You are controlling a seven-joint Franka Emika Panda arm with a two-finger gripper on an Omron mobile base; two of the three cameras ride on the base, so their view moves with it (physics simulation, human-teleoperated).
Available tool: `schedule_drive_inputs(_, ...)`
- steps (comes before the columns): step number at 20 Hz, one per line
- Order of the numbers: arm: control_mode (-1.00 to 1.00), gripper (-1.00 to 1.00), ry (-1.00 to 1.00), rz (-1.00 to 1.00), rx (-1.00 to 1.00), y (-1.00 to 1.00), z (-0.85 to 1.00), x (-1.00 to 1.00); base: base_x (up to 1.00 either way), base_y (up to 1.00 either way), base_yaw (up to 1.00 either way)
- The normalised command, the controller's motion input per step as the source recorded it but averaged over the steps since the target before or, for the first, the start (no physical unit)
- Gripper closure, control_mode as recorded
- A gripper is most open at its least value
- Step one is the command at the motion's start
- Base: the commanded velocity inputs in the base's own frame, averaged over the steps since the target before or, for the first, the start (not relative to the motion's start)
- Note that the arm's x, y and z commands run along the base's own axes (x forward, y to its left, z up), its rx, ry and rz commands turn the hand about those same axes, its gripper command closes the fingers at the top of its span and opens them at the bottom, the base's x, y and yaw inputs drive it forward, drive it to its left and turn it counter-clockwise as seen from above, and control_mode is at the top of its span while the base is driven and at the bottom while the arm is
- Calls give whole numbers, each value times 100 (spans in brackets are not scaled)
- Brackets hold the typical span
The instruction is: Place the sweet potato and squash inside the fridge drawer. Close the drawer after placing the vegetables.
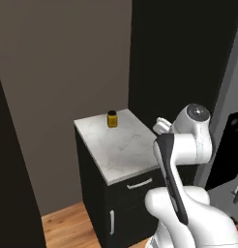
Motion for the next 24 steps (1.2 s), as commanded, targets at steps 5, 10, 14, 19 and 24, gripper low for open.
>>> schedule_drive_inputs(5, 100, 100, 0, 0, 0, 0, 0, 0, -86, -51, -26)
schedule_drive_inputs(10, 100, 100, 0, 0, 0, 0, 0, 0, -42, -57, -24)
schedule_drive_inputs(14, 100, 100, 0, 0, 0, 0, 0, 0, -1, -70, -34)
schedule_drive_inputs(19, 100, 100, 0, 0, 0, 0, 0, 0, 2, -47, -43)
schedule_drive_inputs(24, 100, 100, 0, 0, 0, 0, 0, 0, 18, -38, -34)
